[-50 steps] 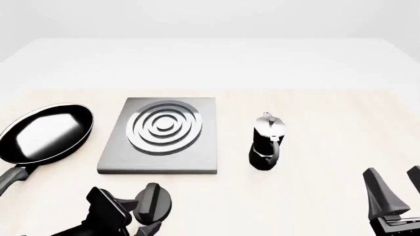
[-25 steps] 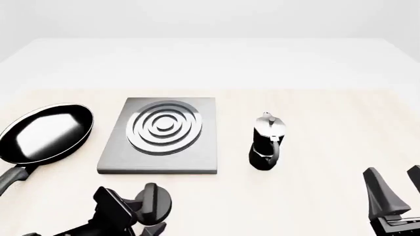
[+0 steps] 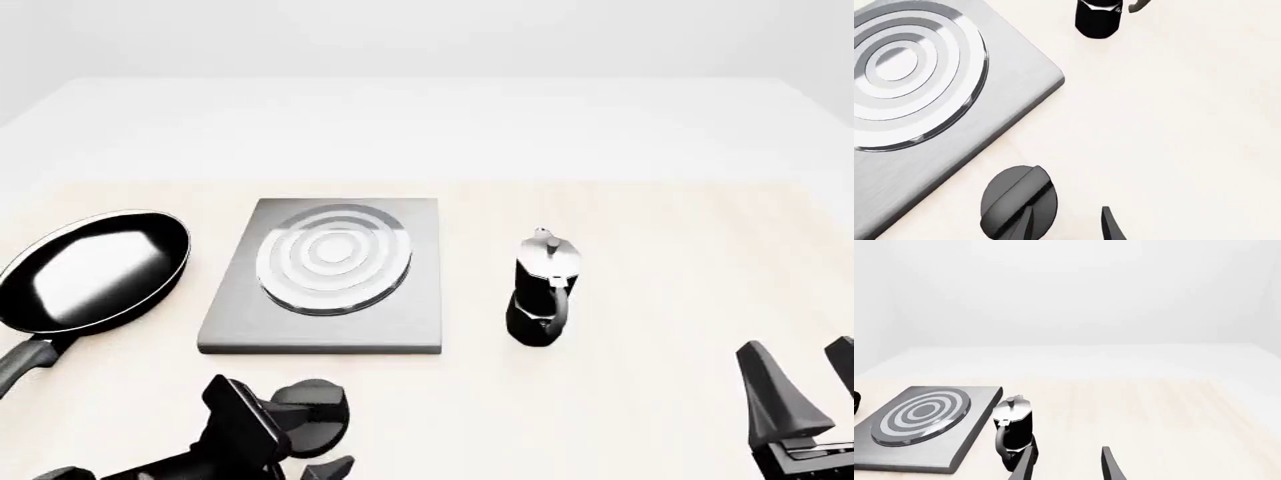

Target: Turn on the stove and put the moka pot on it.

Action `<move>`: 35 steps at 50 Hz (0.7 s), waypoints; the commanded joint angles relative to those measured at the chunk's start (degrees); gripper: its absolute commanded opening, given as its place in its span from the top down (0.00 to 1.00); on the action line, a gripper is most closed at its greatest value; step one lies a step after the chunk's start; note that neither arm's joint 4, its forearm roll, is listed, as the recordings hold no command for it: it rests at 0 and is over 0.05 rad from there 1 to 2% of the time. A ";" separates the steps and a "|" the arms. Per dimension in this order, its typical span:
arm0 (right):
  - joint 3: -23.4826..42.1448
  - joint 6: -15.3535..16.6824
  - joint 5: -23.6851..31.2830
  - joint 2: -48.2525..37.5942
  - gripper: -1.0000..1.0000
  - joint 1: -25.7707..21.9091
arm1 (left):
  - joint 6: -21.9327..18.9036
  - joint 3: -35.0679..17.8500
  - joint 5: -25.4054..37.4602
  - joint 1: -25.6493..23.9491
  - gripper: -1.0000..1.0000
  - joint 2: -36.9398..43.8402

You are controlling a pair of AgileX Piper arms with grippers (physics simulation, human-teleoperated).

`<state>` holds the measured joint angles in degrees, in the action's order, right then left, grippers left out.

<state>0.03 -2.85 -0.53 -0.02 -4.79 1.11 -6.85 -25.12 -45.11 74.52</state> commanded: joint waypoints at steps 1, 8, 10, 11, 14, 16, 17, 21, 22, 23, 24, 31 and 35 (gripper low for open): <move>-0.02 -0.29 0.02 0.00 0.00 -0.33 | -0.26 -0.83 2.86 -0.17 0.00 -3.29; -0.02 -0.26 0.03 0.00 0.00 -0.32 | 0.29 -1.05 5.80 0.73 0.00 -6.96; -0.01 -0.25 0.04 0.00 0.00 -0.10 | -0.45 -0.80 6.48 1.42 0.00 -7.97; -0.01 -0.29 0.04 0.00 0.00 0.05 | -0.04 -0.61 7.39 1.60 0.00 -9.18; -0.01 -0.15 0.02 0.00 0.00 0.12 | 0.10 0.22 9.27 2.27 0.00 -11.88; -0.01 -0.08 0.12 0.00 0.00 0.06 | -0.17 0.22 12.26 2.65 0.00 -15.18; -0.02 -0.07 0.14 0.00 0.00 0.03 | -0.17 0.06 13.27 2.70 0.00 -16.16; -0.01 -0.07 0.86 -0.02 0.00 0.68 | -0.93 -2.11 25.49 3.81 0.00 -28.98; -0.01 -0.02 0.88 -0.02 0.00 0.84 | -1.02 -2.61 27.31 3.55 0.00 -30.39; -0.01 -0.16 1.00 -0.02 0.00 0.85 | -1.18 -3.96 31.34 3.58 0.00 -33.92; -0.01 -0.01 0.99 -0.02 0.00 0.77 | -0.97 -4.41 32.56 3.37 0.00 -35.01; 0.09 0.60 0.66 -0.08 0.00 -0.53 | -4.27 -12.89 47.83 7.50 0.00 -48.89; 0.36 0.87 0.82 -0.18 0.00 -1.00 | -5.94 -16.16 52.30 12.37 0.00 -54.20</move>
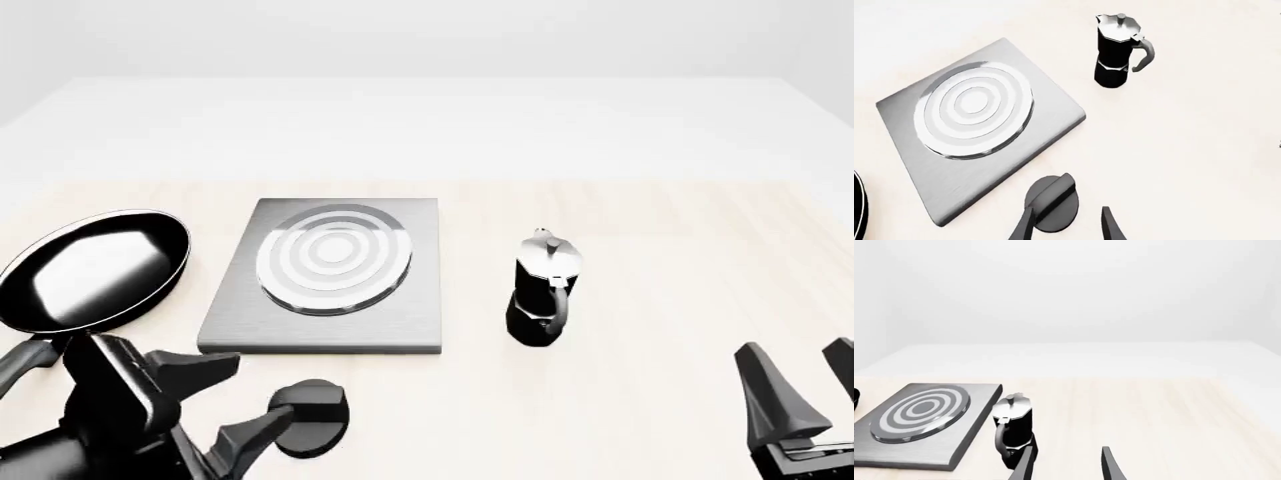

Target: Turn on the stove and put the moka pot on it.

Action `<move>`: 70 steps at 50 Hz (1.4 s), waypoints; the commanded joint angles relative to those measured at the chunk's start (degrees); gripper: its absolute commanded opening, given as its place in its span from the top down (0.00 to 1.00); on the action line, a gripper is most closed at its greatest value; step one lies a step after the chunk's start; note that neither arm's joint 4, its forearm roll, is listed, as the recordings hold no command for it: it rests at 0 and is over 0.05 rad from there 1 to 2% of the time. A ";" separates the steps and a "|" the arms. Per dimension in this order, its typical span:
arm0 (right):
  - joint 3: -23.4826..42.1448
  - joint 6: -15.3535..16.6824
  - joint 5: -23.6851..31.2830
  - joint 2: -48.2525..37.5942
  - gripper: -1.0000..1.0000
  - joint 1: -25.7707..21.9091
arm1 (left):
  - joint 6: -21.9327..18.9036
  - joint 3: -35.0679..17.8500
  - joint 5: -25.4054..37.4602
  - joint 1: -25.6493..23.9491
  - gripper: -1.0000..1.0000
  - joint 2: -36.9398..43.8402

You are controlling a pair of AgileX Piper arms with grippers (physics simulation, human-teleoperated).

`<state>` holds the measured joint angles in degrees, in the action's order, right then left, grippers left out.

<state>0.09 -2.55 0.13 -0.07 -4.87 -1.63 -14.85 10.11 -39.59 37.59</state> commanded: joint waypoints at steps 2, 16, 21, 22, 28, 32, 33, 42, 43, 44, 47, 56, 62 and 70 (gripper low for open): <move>0.60 0.69 0.36 -0.15 0.00 -1.06 | -3.66 -9.62 18.18 8.21 0.00 -20.46; 4.22 0.06 3.32 -0.31 0.00 -2.13 | -2.90 -14.70 20.40 18.18 0.00 -32.27; 6.58 1.20 5.25 -0.50 0.00 -3.54 | -3.40 -14.26 20.85 18.80 0.00 -35.50; 6.77 1.46 5.42 -0.63 0.00 -3.82 | -2.97 -14.14 20.90 19.28 0.00 -35.97; 8.25 0.44 5.74 -3.33 0.00 -5.73 | -1.40 -13.10 20.68 20.55 0.00 -37.52; 7.21 1.95 1.48 -8.07 0.00 -8.45 | -0.22 -13.38 19.20 21.69 0.00 -37.58; 7.12 1.82 -0.07 -10.23 0.00 -8.80 | 0.25 -13.43 18.78 22.51 0.00 -37.58; 7.88 1.67 -2.84 -15.92 0.00 -11.31 | 2.31 -10.98 16.95 22.86 0.00 -37.59; 7.82 1.52 -2.94 -16.06 0.00 -11.30 | 1.33 -10.55 16.97 23.02 0.00 -37.59; 7.39 1.21 -4.01 -17.51 0.00 -11.62 | 2.18 -10.45 16.56 22.54 0.00 -37.59; 6.53 0.58 -6.63 -21.17 0.00 -11.70 | 2.29 -10.08 16.23 22.29 0.00 -37.59; 5.00 -2.03 -17.31 -34.55 0.00 -13.84 | 2.89 -8.21 15.30 22.25 0.00 -37.59; 4.88 -2.58 -25.64 -45.47 0.00 -15.91 | 3.46 -7.66 15.36 22.74 0.00 -37.59; 4.43 -3.03 -33.55 -54.39 0.00 -17.11 | 4.06 -7.98 15.94 23.43 0.00 -37.59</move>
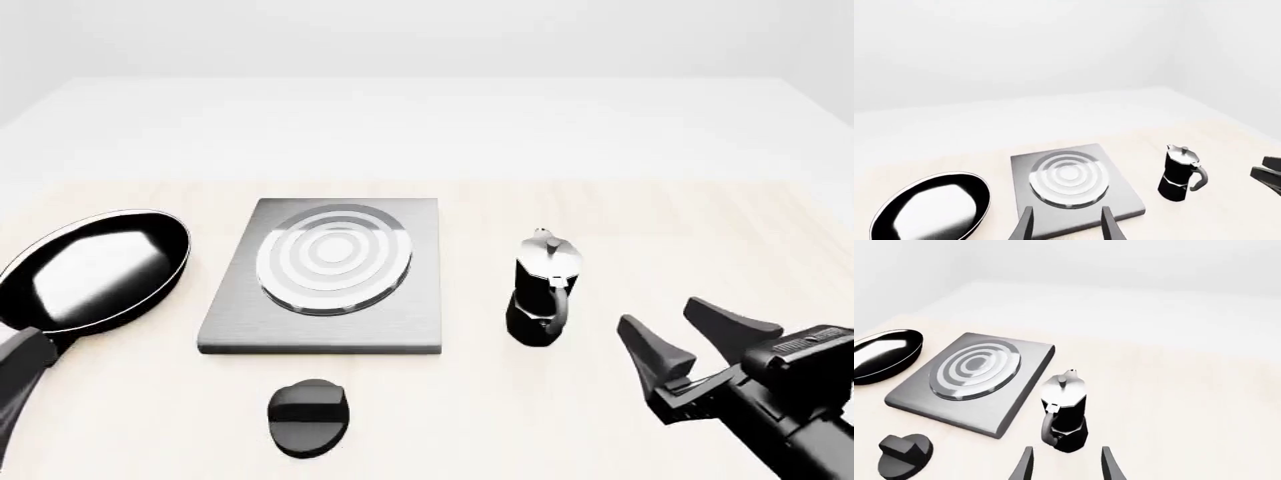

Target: Turn on the stove and put the moka pot on it.

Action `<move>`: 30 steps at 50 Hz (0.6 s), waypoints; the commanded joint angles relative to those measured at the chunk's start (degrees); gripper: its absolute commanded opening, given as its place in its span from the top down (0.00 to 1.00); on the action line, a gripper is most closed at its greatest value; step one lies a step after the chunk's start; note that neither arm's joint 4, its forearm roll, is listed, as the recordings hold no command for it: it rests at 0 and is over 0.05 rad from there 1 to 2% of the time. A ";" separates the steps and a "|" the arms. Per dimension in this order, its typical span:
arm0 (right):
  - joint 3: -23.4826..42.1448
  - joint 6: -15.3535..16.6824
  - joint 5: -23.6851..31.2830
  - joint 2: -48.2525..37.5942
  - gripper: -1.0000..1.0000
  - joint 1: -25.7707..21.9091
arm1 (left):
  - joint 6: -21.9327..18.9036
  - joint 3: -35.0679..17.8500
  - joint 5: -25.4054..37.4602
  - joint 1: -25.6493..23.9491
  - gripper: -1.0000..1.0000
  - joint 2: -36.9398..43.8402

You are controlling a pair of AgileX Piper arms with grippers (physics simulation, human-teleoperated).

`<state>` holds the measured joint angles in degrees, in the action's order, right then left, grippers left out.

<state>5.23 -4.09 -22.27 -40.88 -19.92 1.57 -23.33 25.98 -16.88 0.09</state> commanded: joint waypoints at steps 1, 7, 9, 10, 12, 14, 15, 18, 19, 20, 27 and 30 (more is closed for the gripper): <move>-0.91 -1.38 -12.62 -14.92 0.00 -2.09 | 0.83 0.62 0.09 0.73 0.00 -0.09; -1.57 -2.64 -17.68 -19.53 0.00 -2.87 | 0.86 0.66 0.13 0.94 0.00 -0.09; -2.15 -3.85 -20.63 -22.71 0.00 -3.00 | 0.90 0.67 0.25 0.94 0.00 -0.09; -2.48 -3.33 -21.68 -23.30 0.00 -3.08 | 0.70 0.68 0.29 0.99 0.00 -0.09; -2.69 -3.81 -24.93 -27.08 0.00 -3.35 | 0.90 0.53 0.49 0.97 0.00 -0.09; -2.97 -3.23 -26.92 -28.34 0.00 -3.33 | 0.79 0.30 0.66 0.92 0.00 -0.09; -3.18 -2.75 -27.70 -28.64 0.00 -3.09 | 0.80 0.36 0.63 0.86 0.00 -0.09; -3.17 -2.89 -31.35 -32.84 0.00 -3.05 | 0.87 0.40 0.66 0.69 0.00 -0.09; -3.19 -2.80 -32.24 -33.83 0.00 -3.07 | 0.95 0.37 0.74 0.70 0.00 -0.09; -3.12 -2.96 -32.76 -34.63 0.00 -3.11 | 0.96 0.40 0.72 0.68 0.00 -0.09; -2.75 -2.56 -36.77 -39.23 0.00 -3.64 | 0.73 0.19 0.99 0.40 0.00 -0.09; -2.33 -2.35 -37.99 -40.91 0.00 -3.73 | 0.67 0.41 0.90 0.20 0.00 -0.09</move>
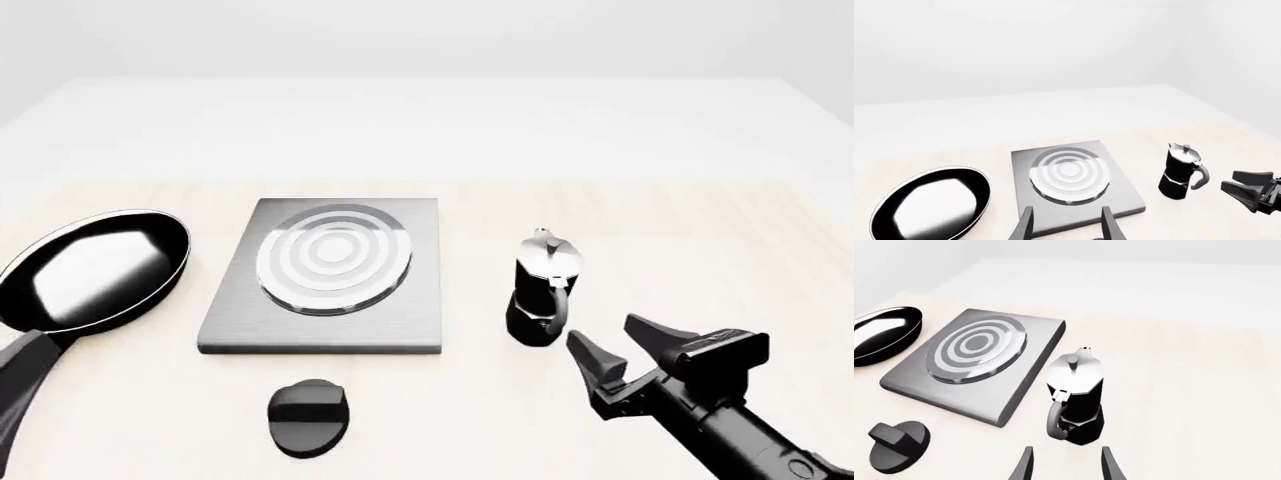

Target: Turn on the stove and put the moka pot on it.

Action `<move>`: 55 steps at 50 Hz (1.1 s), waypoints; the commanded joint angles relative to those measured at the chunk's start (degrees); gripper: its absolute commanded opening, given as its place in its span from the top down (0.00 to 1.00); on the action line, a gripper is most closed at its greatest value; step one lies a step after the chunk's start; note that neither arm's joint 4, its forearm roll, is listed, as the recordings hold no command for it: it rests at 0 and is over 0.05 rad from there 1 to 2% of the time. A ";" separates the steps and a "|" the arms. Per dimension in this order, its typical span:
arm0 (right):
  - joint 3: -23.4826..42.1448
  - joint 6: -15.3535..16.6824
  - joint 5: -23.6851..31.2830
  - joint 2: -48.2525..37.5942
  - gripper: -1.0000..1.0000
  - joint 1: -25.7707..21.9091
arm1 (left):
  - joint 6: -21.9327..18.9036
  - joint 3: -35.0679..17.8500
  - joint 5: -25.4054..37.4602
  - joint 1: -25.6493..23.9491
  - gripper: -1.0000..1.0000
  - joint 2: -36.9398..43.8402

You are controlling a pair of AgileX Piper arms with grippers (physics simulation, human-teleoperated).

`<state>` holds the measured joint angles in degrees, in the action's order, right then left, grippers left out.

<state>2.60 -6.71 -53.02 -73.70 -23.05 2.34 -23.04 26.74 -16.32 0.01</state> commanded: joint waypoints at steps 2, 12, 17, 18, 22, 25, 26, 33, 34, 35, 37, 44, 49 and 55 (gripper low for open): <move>0.67 0.48 -7.97 -9.09 0.00 -0.98 | -0.02 0.26 0.13 -0.39 0.00 0.00; 2.73 0.82 -9.99 -13.09 0.00 -1.99 | -0.17 0.10 0.32 -0.53 0.00 0.00; 3.38 1.38 -10.82 -14.75 0.00 -2.56 | -0.27 -0.17 0.67 -0.67 0.00 0.00; 3.48 1.39 -11.25 -15.32 0.00 -2.63 | -0.29 -0.17 0.71 -0.66 0.00 0.00; 3.93 1.31 -12.08 -16.82 0.00 -2.73 | -0.27 -0.43 0.96 -0.72 0.00 0.00; 4.27 1.16 -11.90 -16.93 0.00 -2.91 | -0.25 -0.21 0.80 -0.78 0.00 0.00; 4.36 1.05 -11.95 -17.04 0.00 -2.97 | -0.23 -0.21 0.79 -0.85 0.00 0.00; 4.50 1.18 -12.97 -18.53 0.00 -3.60 | 0.01 0.08 0.79 -1.26 0.00 0.00; 4.65 1.33 -13.75 -19.70 0.00 -3.47 | 0.04 0.09 0.73 -1.28 0.00 0.00; 4.64 1.33 -13.82 -19.77 0.00 -3.47 | 0.04 0.09 0.73 -1.28 0.00 0.00; 5.26 1.50 -14.41 -21.03 0.00 -3.09 | 0.25 0.25 0.63 -1.36 0.00 0.00; 5.91 2.06 -16.14 -23.80 0.00 -2.96 | 0.18 0.23 0.68 -1.43 0.00 0.00; 6.66 2.46 -16.73 -25.53 0.00 -2.93 | 0.15 0.04 0.81 -1.48 0.00 0.00; 7.60 2.97 -16.79 -26.60 0.00 -2.83 | 0.17 -0.33 1.07 -1.51 0.00 0.00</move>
<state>8.87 -4.42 -68.80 -97.61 -25.97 2.49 -22.98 27.51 -17.72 0.00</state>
